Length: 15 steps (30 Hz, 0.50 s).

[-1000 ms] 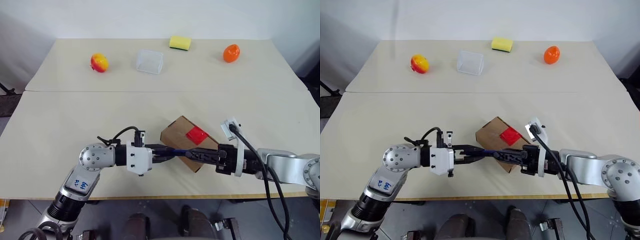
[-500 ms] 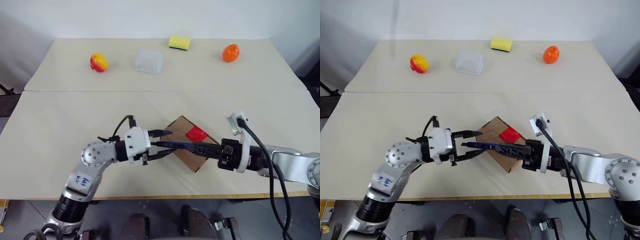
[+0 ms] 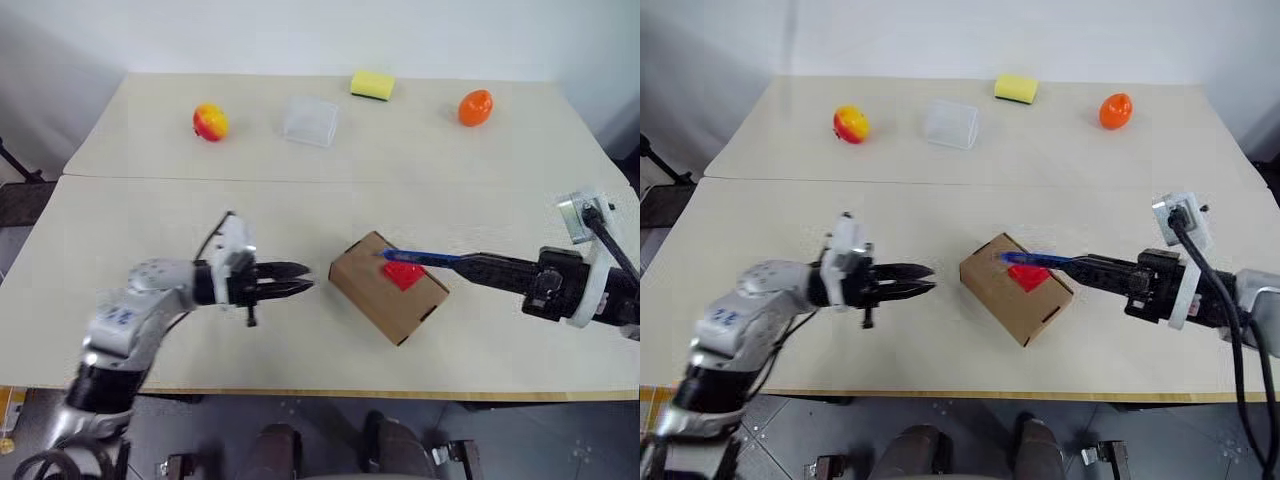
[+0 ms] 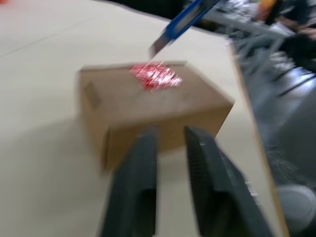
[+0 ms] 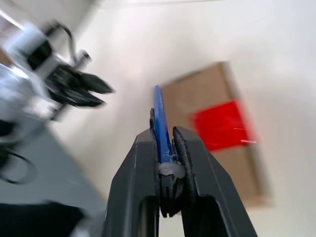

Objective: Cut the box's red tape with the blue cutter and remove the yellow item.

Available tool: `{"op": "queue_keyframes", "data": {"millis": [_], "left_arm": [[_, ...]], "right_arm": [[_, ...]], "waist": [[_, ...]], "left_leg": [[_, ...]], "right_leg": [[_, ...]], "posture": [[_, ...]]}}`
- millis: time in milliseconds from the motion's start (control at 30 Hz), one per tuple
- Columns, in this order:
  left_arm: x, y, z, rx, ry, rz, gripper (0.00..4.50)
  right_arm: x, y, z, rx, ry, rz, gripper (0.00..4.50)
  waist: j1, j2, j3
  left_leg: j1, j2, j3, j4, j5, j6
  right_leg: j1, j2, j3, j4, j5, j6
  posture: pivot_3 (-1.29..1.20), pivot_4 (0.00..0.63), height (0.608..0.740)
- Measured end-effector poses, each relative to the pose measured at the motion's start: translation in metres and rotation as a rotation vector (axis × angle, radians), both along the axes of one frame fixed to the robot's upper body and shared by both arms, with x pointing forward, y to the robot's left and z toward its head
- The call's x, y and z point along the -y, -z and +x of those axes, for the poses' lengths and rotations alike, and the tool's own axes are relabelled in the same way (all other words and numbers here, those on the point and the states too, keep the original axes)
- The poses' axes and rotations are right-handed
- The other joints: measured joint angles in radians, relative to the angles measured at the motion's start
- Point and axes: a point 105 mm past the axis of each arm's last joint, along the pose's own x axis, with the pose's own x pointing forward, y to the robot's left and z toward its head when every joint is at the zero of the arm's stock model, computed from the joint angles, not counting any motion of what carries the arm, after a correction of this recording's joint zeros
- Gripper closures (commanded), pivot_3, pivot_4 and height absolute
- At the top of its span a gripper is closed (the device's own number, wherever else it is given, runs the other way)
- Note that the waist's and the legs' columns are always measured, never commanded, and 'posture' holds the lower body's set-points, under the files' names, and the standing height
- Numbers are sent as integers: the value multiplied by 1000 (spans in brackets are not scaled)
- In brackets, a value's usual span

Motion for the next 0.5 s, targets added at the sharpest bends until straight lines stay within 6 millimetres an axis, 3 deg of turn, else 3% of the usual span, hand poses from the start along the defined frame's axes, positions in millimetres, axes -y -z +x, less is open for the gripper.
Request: {"op": "queue_keyframes", "data": {"millis": [67, 200, 500], "left_arm": [[18, -3, 5, 6, 37, 2, 4500], [35, -4, 18, 10, 12, 19, 4500], [50, 13, 39, -21, -117, 98, 4500]], "right_arm": [[1, -7, 3, 48, -7, -38, 4348], [0, -19, 10, 123, -3, -79, 4348], [-3, -14, 24, 140, 4, -140, 4348]], "waist": [[-6, 0, 0], [-16, 0, 0], [-3, 0, 0]], "left_leg": [[0, 0, 1, -1, 0, 0], [1, 0, 2, -2, 0, 0], [-1, 0, 1, 0, 0, 0]], "right_leg": [[-1, 0, 0, 0, 0, 0], [-1, 0, 0, 0, 0, 0], [-1, 0, 0, 0, 0, 1]], "posture": [[0, 150, 740], [0, 150, 740], [0, 150, 740]]}}
